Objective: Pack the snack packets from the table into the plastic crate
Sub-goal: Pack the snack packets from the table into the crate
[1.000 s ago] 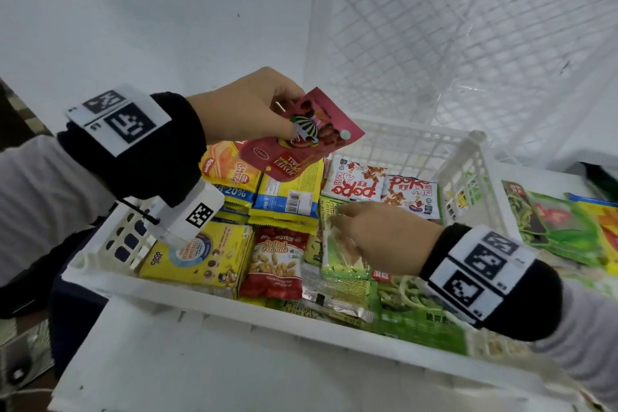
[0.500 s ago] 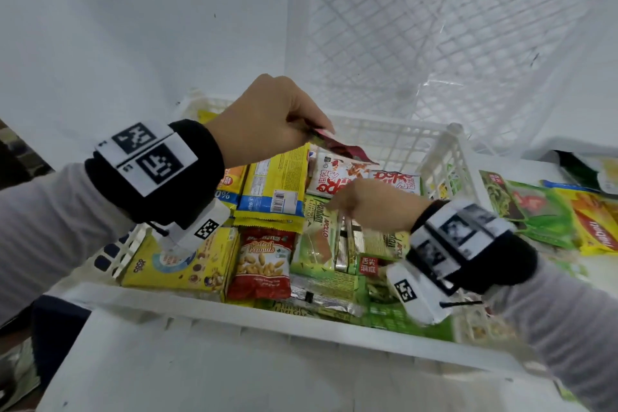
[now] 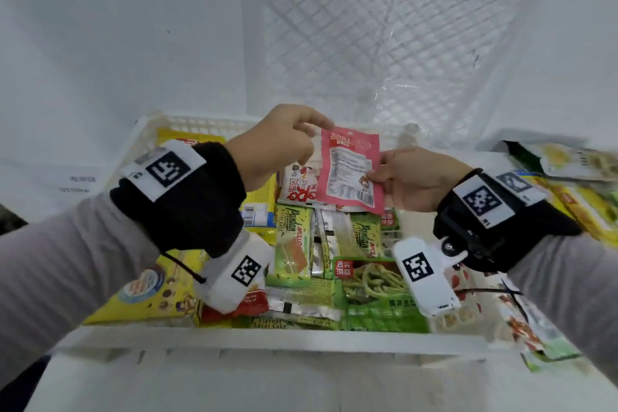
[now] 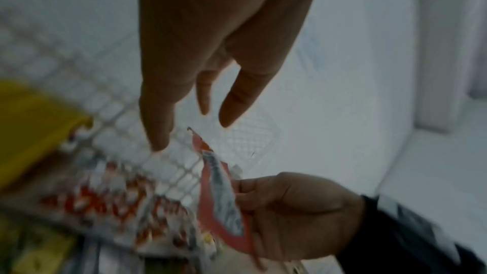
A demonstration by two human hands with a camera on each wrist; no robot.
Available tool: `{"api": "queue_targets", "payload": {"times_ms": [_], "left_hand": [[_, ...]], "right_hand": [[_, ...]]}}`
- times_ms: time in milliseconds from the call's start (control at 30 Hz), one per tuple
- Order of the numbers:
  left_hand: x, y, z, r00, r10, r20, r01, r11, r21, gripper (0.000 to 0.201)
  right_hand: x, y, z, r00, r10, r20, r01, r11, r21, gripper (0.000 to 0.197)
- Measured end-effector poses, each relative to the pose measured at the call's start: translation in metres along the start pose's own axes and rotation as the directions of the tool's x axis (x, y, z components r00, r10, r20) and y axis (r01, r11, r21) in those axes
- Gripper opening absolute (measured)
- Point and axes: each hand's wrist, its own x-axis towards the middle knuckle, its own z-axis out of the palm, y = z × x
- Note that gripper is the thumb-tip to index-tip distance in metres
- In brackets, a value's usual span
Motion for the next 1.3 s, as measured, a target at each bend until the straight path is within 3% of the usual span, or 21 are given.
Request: {"api": "queue_targets", "payload": {"times_ms": [33, 100, 167, 267, 334, 534, 634, 767, 834, 934, 1001, 1134, 1301], "left_hand": [[0.003, -0.001, 0.004, 0.99, -0.127, 0.061, 0.133, 0.984, -0.115, 0.037], [0.007, -0.002, 0.015, 0.921, -0.3, 0.251, 0.351, 0.915, -0.197, 0.02], [0.011, -0.005, 0.031, 0.881, -0.365, 0.301, 0.43, 0.883, -0.187, 0.021], [0.019, -0.016, 0.053, 0.887, -0.38, 0.262, 0.423, 0.896, -0.132, 0.052], [0.021, -0.022, 0.061, 0.874, -0.383, 0.299, 0.426, 0.9, -0.092, 0.067], [0.022, -0.032, 0.075, 0.837, -0.426, 0.343, 0.444, 0.895, 0.029, 0.07], [0.018, -0.039, 0.086, 0.835, -0.418, 0.358, 0.426, 0.903, 0.061, 0.071], [0.017, -0.045, 0.097, 0.836, -0.418, 0.356, 0.428, 0.902, 0.054, 0.08], [0.019, -0.045, 0.096, 0.853, -0.406, 0.329, 0.419, 0.907, 0.035, 0.071], [0.021, -0.04, 0.086, 0.869, -0.375, 0.324, 0.407, 0.913, -0.036, 0.021], [0.019, -0.036, 0.081, 0.862, -0.365, 0.353, 0.438, 0.885, -0.156, 0.008], [0.017, -0.028, 0.078, 0.857, -0.287, 0.428, 0.435, 0.848, -0.303, 0.016], [0.017, -0.022, 0.074, 0.858, -0.243, 0.453, 0.432, 0.819, -0.378, 0.036]], "right_hand": [[0.0, 0.006, -0.002, 0.999, 0.03, -0.031, -0.031, 0.999, -0.044, 0.024], [0.002, 0.017, -0.006, 0.993, 0.054, -0.103, -0.071, 0.983, -0.171, 0.032], [-0.001, 0.02, -0.005, 0.985, 0.068, -0.16, -0.104, 0.968, -0.227, 0.03], [-0.009, 0.016, -0.005, 0.965, 0.114, -0.238, -0.186, 0.934, -0.306, 0.025], [-0.012, 0.013, -0.008, 0.957, 0.123, -0.263, -0.213, 0.913, -0.349, 0.029], [-0.02, 0.01, 0.002, 0.931, 0.229, -0.284, -0.351, 0.777, -0.522, 0.011], [-0.021, 0.014, 0.005, 0.944, 0.156, -0.29, -0.296, 0.789, -0.539, 0.027], [-0.021, 0.015, 0.005, 0.949, 0.152, -0.276, -0.284, 0.791, -0.542, 0.029], [-0.019, 0.015, 0.005, 0.957, 0.14, -0.255, -0.262, 0.798, -0.543, 0.028], [-0.017, 0.015, 0.003, 0.966, 0.139, -0.219, -0.235, 0.824, -0.515, 0.026], [-0.017, 0.014, 0.002, 0.963, 0.179, -0.201, -0.254, 0.853, -0.455, 0.022], [-0.014, 0.014, -0.005, 0.932, 0.316, -0.179, -0.363, 0.84, -0.403, 0.034], [-0.006, 0.021, -0.017, 0.967, 0.17, -0.192, -0.231, 0.903, -0.363, 0.009]]}}
